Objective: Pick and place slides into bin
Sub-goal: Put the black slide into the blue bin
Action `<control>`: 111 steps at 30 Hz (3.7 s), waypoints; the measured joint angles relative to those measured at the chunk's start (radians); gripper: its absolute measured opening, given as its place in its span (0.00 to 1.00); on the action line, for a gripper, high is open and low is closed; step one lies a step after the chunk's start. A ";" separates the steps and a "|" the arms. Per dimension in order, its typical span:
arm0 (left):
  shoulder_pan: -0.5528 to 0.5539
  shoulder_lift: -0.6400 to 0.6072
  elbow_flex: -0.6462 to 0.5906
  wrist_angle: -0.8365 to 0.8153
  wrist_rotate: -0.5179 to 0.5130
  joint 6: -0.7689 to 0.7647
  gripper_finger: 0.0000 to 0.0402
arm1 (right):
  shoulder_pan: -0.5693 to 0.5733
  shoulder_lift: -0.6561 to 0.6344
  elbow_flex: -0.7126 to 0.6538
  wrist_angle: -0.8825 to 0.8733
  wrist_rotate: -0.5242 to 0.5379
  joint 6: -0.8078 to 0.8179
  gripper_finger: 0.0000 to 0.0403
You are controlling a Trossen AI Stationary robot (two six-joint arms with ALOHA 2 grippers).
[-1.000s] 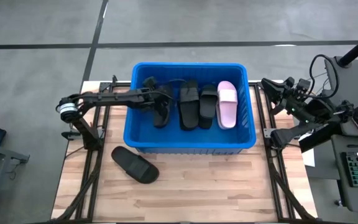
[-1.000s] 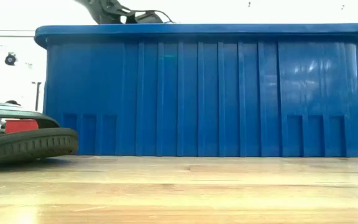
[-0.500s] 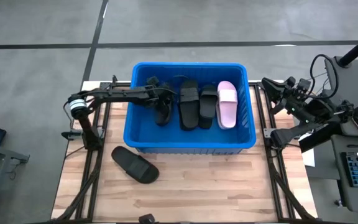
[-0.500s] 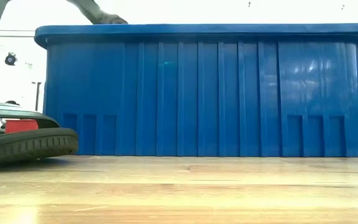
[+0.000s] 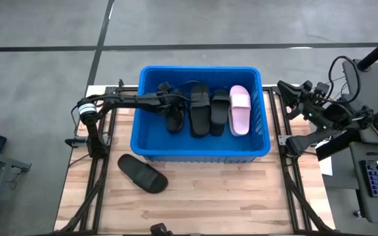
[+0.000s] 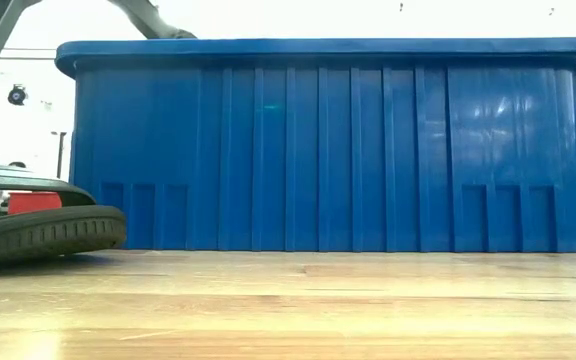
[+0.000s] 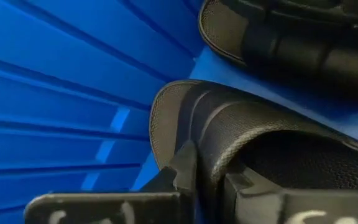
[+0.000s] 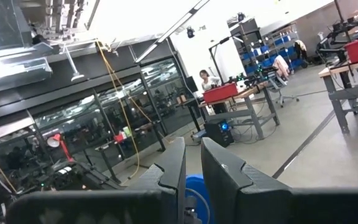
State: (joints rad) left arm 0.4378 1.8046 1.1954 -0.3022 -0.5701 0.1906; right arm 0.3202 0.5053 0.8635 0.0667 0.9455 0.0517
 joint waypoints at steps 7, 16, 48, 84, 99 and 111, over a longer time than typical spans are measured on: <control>0.006 0.000 -0.007 0.012 0.090 0.003 0.21 | 0.000 0.000 0.000 0.000 -0.001 0.000 0.11; 0.006 0.000 -0.002 -0.017 0.241 0.000 0.54 | 0.000 0.000 0.000 0.000 -0.001 -0.003 0.11; -0.001 -0.037 0.237 -0.480 0.579 -0.027 0.83 | 0.000 0.000 0.000 0.000 -0.002 0.000 0.11; -0.580 -0.463 0.276 -0.434 0.752 -1.322 0.83 | 0.000 -0.014 0.000 0.150 0.103 -0.864 0.11; -0.838 -0.234 0.278 -0.547 0.714 -1.626 0.83 | 0.000 -0.033 0.000 0.144 0.105 -0.742 0.11; -0.885 -0.139 0.280 -0.955 0.674 -1.730 0.83 | 0.000 -0.032 0.000 0.144 0.105 -0.740 0.11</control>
State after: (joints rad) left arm -0.4468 1.6651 1.4756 -1.2573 0.1034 -1.5394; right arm 0.3199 0.4728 0.8635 0.2111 1.0500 -0.6886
